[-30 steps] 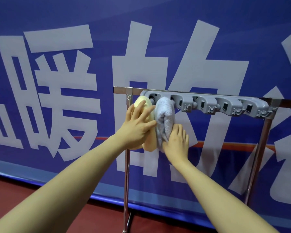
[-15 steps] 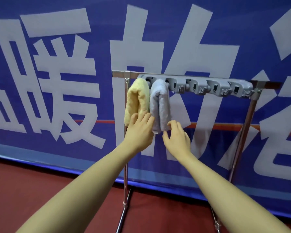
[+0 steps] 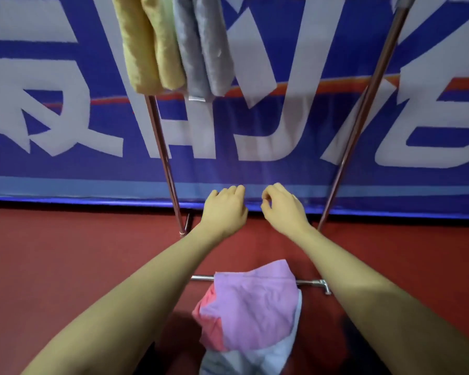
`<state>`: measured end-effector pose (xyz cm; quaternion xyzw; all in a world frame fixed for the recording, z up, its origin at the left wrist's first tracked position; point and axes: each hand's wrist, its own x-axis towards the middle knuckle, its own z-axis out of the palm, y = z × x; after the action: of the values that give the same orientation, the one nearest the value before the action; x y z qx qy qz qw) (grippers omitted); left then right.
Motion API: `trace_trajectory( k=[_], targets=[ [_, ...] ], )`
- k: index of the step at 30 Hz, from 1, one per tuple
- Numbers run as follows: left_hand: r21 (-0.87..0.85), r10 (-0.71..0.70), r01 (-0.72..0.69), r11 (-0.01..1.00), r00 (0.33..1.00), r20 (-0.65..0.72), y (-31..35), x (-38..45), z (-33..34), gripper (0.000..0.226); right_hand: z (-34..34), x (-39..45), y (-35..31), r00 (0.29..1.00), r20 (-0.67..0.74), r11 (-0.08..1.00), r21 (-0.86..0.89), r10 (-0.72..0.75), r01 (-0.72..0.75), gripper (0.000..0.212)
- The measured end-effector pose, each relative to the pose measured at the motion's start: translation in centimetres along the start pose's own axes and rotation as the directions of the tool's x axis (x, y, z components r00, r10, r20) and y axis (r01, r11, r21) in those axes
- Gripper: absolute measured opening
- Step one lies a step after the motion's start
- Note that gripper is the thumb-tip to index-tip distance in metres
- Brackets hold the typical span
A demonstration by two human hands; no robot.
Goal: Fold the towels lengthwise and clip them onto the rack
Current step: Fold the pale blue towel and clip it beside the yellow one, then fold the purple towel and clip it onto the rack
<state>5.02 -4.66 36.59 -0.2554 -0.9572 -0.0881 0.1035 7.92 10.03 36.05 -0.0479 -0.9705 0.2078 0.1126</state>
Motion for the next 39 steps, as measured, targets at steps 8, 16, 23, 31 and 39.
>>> trace_trajectory(
  k=[8,16,23,31,39],
  targets=[
    [-0.034,-0.054,0.069,0.997,0.945,0.323,-0.5,0.5,12.5,0.030,9.7,0.4,8.1,0.971,0.206,0.989,0.047,0.125,-0.137,0.012],
    [-0.056,-0.077,0.140,0.989,0.789,0.609,-1.2,0.0,26.1,0.032,22.4,-1.0,14.8,0.882,0.427,0.980,-0.104,0.199,-0.171,0.018],
    [-0.076,-0.056,0.178,0.981,0.638,0.768,-1.6,-1.5,37.0,0.035,33.1,-4.9,20.5,0.801,0.560,0.973,-0.039,0.211,-0.229,0.012],
    [-0.069,-0.035,0.175,0.982,0.532,0.846,-2.5,-5.4,45.1,0.035,40.4,-7.0,24.0,0.621,0.739,0.963,-0.242,0.262,-0.118,0.039],
    [-0.052,-0.042,0.158,0.986,0.541,0.840,-1.6,-6.4,46.9,0.042,40.0,-6.5,23.4,0.818,0.571,0.996,-0.073,0.075,-0.040,0.017]
  ],
)
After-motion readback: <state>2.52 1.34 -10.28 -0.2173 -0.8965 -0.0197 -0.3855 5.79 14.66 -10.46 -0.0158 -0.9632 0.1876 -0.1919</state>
